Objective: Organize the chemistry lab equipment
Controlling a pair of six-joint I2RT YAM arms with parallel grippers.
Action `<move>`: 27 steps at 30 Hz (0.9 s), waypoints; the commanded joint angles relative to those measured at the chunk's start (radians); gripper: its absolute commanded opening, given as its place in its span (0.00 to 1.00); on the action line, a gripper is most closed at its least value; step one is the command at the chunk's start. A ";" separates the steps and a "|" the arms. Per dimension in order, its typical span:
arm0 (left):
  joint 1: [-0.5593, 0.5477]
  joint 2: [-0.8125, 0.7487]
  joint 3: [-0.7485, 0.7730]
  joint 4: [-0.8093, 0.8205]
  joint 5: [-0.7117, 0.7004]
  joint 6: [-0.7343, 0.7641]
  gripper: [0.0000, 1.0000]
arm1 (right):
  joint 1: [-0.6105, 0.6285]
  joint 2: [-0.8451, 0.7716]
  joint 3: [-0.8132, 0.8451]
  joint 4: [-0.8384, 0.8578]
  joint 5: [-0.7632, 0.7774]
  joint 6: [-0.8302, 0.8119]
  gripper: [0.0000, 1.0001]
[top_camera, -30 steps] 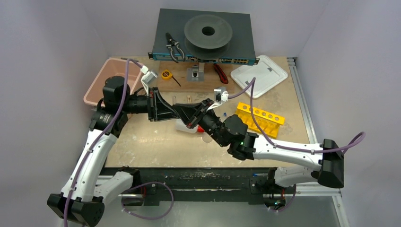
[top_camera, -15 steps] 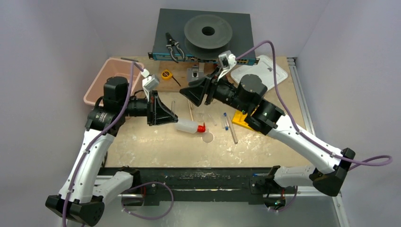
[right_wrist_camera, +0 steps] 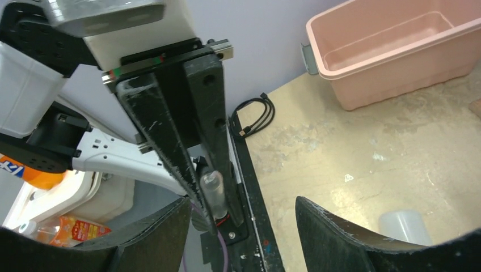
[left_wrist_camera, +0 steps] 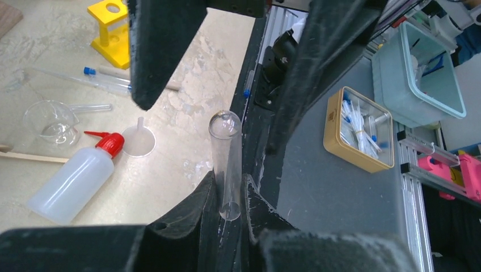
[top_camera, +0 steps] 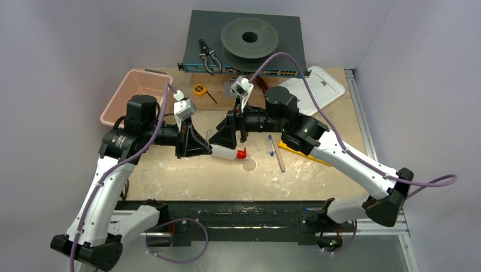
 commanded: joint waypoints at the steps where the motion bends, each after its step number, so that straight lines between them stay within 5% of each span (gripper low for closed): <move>1: -0.034 -0.007 0.052 -0.057 -0.026 0.099 0.00 | 0.000 0.002 0.042 0.037 -0.028 -0.002 0.67; 16: -0.047 0.014 0.034 -0.013 -0.065 0.069 0.00 | 0.053 0.033 0.025 0.076 0.034 0.014 0.52; 23: -0.048 0.018 0.029 -0.018 -0.071 0.075 0.00 | 0.069 0.033 0.002 0.120 0.070 0.037 0.30; 27: -0.047 0.019 0.032 -0.017 -0.085 0.084 0.00 | 0.069 0.025 -0.004 0.115 0.101 0.036 0.08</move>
